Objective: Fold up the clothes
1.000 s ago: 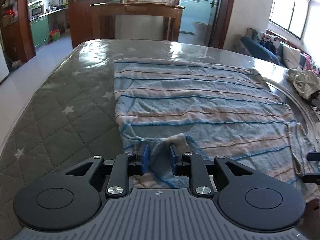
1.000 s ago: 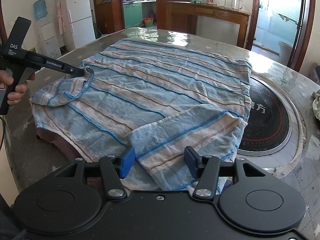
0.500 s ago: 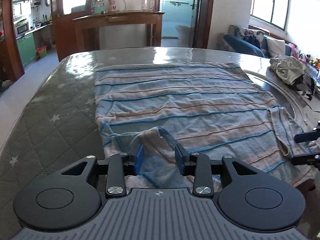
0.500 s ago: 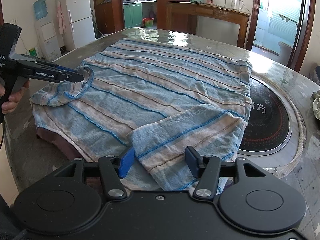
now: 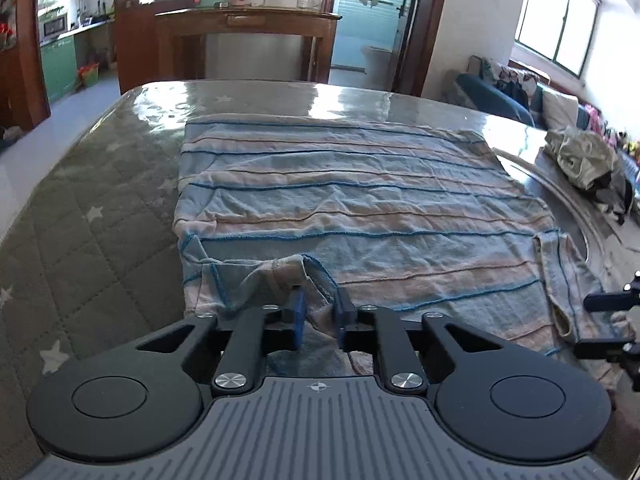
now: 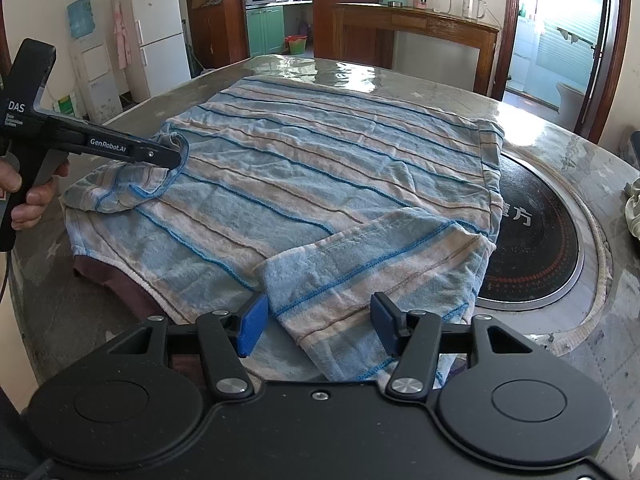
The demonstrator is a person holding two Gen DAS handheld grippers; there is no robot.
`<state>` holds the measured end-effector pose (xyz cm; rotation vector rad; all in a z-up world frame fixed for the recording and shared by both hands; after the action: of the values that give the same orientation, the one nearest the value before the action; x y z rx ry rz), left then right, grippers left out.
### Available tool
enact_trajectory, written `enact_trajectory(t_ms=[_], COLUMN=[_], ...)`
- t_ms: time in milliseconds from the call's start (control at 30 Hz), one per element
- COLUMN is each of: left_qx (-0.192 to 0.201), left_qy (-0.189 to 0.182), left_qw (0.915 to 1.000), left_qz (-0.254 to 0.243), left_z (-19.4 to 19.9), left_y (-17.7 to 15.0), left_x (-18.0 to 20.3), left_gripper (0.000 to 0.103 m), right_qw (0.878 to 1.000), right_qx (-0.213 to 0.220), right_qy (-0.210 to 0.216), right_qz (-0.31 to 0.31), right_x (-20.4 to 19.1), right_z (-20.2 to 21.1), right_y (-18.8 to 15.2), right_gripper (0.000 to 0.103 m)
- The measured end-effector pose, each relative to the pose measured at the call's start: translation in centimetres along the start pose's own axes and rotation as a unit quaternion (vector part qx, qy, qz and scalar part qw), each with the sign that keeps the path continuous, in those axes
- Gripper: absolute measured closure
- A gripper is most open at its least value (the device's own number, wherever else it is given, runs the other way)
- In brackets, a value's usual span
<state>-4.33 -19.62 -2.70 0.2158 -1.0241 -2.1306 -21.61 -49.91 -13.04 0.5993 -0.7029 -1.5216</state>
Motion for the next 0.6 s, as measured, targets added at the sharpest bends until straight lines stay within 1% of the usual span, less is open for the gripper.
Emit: enact_trajectory(t_ms=[100, 200, 267, 300, 333, 400, 500, 600], left_qx=[-0.005, -0.011, -0.011, -0.010, -0.009, -0.006, -0.002, -0.001], left_qy=[-0.004, -0.008, -0.002, 0.001, 0.003, 0.005, -0.002, 0.005], left_qw=[1.0000, 0.9999, 0.9998, 0.9997, 0.9996, 0.9995, 0.9997, 0.9996], left_qz=[-0.003, -0.009, -0.019, -0.024, -0.027, -0.030, -0.026, -0.029], left_z=[0.5, 1.0, 1.4, 1.7, 1.9, 2.3, 2.6, 2.4], left_y=[-0.2, -0.5, -0.8, -1.0, -1.1, -1.3, -1.5, -1.6], left_x=[0.3, 0.7, 1.0, 1.2, 1.3, 1.5, 1.8, 1.9], left_gripper=[0.096, 0.096, 0.095, 0.089, 0.078, 0.061, 0.059, 0.062], right_qw=[1.000, 1.000, 1.000, 1.000, 1.000, 1.000, 1.000, 1.000], right_qx=[0.000, 0.001, 0.001, 0.001, 0.001, 0.002, 0.002, 0.002], right_qy=[0.000, 0.000, 0.000, 0.000, 0.000, 0.001, 0.001, 0.001], right_qz=[0.000, 0.000, -0.001, -0.001, -0.001, -0.001, -0.001, -0.001], right_x=[0.0, 0.0, 0.0, 0.0, 0.0, 0.0, 0.0, 0.0], right_z=[0.0, 0.1, 0.0, 0.0, 0.0, 0.0, 0.0, 0.0], right_y=[0.0, -0.1, -0.1, -0.1, -0.1, -0.1, -0.1, -0.1], right_gripper=[0.043, 0.043, 0.043, 0.043, 0.043, 0.042, 0.040, 0.040])
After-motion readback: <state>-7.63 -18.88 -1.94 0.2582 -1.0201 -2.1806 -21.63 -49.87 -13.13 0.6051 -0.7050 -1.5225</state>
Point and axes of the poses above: each gripper's, at about its wrist camera, not at the fingertips, and z roughly against the way its jaws point, x to its right, y to its top, the point moved 7 cm from there along -z, roughly the way its jaws point, and after that the axes turned 3 degrees about -y, right-handed, at the moved point
